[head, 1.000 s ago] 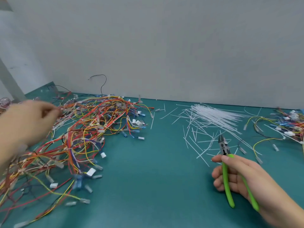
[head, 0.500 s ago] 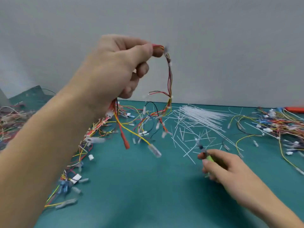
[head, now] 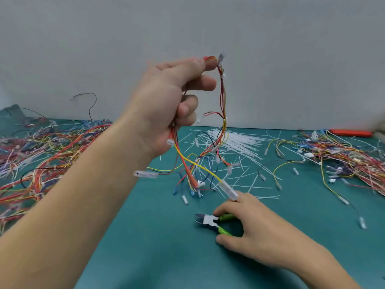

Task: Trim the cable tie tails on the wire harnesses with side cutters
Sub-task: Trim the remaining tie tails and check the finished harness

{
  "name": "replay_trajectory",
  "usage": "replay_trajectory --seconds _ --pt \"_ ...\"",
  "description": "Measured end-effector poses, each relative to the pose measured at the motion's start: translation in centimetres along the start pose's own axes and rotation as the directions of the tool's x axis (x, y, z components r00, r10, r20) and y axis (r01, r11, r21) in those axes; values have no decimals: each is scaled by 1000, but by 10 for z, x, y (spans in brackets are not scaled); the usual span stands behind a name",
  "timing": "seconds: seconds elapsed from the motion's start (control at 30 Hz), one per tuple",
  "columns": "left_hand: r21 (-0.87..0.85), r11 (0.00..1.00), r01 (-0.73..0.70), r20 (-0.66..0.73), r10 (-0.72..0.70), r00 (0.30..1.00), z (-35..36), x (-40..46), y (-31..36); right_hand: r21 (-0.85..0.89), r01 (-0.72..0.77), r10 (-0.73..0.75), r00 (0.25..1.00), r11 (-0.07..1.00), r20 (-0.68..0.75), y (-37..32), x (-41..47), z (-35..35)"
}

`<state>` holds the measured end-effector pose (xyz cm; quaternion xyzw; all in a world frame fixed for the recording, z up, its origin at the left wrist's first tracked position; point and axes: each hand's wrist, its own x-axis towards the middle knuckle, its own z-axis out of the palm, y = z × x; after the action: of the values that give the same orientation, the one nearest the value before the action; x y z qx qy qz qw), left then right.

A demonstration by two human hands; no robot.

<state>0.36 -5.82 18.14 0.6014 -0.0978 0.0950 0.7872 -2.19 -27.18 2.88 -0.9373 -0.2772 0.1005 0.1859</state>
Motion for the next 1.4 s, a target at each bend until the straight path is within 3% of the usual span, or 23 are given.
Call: replay_trajectory --seconds 0.1,0.17,0.23,0.27,0.3,0.37,0.47,0.53,0.57,0.63,0.7,0.77,1.0,1.13,1.23,1.33,1.4 --pt "0 1000 4 12 -4 1000 -3 -3 -8 -3 3 -3 1000 1000 9 6 0 0" --pt "-17 999 38 1 -38 999 -5 -6 -12 57 28 -24 998 998 -56 10 3 -2" --pt "-39 995 91 6 -91 996 -5 -13 -18 347 15 59 978 938 -200 11 8 -8" --pt "-42 993 114 21 -113 993 -5 -19 -21 556 12 145 961 831 -237 11 13 -12" --pt "-37 991 130 44 -129 991 -4 -25 -23 752 -1 234 951 659 -204 12 19 -16" --pt "-3 991 137 109 -136 985 -3 -40 -25 957 -97 297 955 273 11 15 35 -28" --pt "67 990 124 249 -137 959 -1 -68 -23 947 -290 162 937 -140 311 18 54 -44" --pt "153 982 110 396 -163 904 1 -90 -23 880 -349 70 918 -322 390 15 65 -53" --pt "230 969 90 478 -193 857 3 -102 -24 861 -362 66 910 -357 410 11 71 -56" --pt "405 914 -1 606 -268 749 5 -120 -31 869 -335 116 910 -364 399 4 84 -64" --pt "485 870 -87 654 -295 696 6 -132 -45 883 -281 153 921 -376 359 -5 95 -76" --pt "529 843 -99 625 -308 717 1 -137 -59 916 -246 141 943 -318 302 -15 101 -90" --pt "583 804 120 423 -425 800 -25 -130 -89 995 1 114 993 -97 10 -24 105 -137" --pt "574 797 191 338 -443 830 -39 -120 -91 989 151 124 981 -6 -149 -16 99 -141" --pt "573 773 271 292 -502 814 -51 -113 -93 968 233 165 955 96 -247 -8 96 -140" --pt "529 765 367 270 -562 782 -59 -109 -96 955 275 157 944 111 -290 2 91 -136" --pt "533 759 374 202 -543 815 -62 -106 -99 951 290 142 942 108 -303 7 88 -132"
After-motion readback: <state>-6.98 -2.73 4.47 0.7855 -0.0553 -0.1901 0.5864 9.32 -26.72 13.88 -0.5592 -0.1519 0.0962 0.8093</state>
